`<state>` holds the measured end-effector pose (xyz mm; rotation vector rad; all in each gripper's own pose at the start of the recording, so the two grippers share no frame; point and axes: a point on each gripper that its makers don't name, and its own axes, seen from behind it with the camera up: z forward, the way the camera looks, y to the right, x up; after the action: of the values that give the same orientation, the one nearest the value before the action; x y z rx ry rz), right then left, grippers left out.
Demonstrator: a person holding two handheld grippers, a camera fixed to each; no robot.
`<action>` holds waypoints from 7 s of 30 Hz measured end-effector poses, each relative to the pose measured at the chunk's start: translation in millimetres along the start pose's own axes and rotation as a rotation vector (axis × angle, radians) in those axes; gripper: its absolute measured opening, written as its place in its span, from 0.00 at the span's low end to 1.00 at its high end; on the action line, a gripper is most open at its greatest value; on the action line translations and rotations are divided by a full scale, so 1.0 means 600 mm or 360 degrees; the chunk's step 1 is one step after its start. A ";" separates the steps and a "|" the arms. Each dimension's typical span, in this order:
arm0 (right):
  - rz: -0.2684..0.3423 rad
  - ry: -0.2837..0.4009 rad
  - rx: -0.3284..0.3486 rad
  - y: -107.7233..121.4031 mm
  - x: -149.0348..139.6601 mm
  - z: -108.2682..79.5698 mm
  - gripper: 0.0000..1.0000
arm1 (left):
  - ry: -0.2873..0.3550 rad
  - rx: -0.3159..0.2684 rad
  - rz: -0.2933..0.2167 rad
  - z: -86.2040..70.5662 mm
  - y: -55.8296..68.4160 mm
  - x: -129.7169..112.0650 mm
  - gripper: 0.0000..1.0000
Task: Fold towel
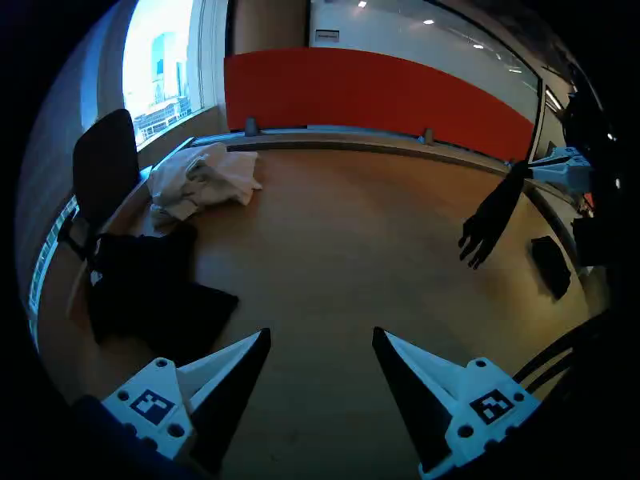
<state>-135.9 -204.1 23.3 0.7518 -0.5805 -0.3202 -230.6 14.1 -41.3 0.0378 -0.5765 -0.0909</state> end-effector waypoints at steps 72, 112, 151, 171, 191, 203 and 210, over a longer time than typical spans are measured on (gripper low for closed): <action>0.0290 -0.0279 -0.0407 0.447 -0.281 -0.251 0.06 | -0.0088 -0.0027 0.0135 0.031 0.085 0.032 0.94; 0.0490 -0.0599 -0.0579 0.373 -0.526 -0.364 0.05 | -0.0096 -0.0052 0.0166 0.017 0.073 0.012 0.94; 0.0815 -0.0919 -0.0692 0.356 -0.730 -0.331 0.05 | -0.0107 -0.0011 0.0200 0.015 0.067 0.013 0.94; 0.0792 -0.0904 -0.0763 0.360 -0.726 -0.343 0.18 | -0.0098 -0.0008 0.0203 0.010 0.062 0.015 0.95; 0.0747 -0.0915 -0.0850 0.361 -0.724 -0.376 0.81 | -0.0082 -0.0021 0.0193 0.007 0.061 0.018 0.94; 0.0758 -0.0879 -0.0884 0.354 -0.710 -0.395 0.92 | -0.0064 -0.0030 0.0192 0.000 0.058 0.020 0.94; 0.0755 -0.0798 -0.0925 0.358 -0.683 -0.402 0.98 | -0.0047 -0.0035 0.0194 -0.002 0.057 0.026 0.94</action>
<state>-304.2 269.0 -118.6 -0.0480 -1.0551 -0.2153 -214.5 46.5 -32.0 -0.0199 -0.6060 0.0211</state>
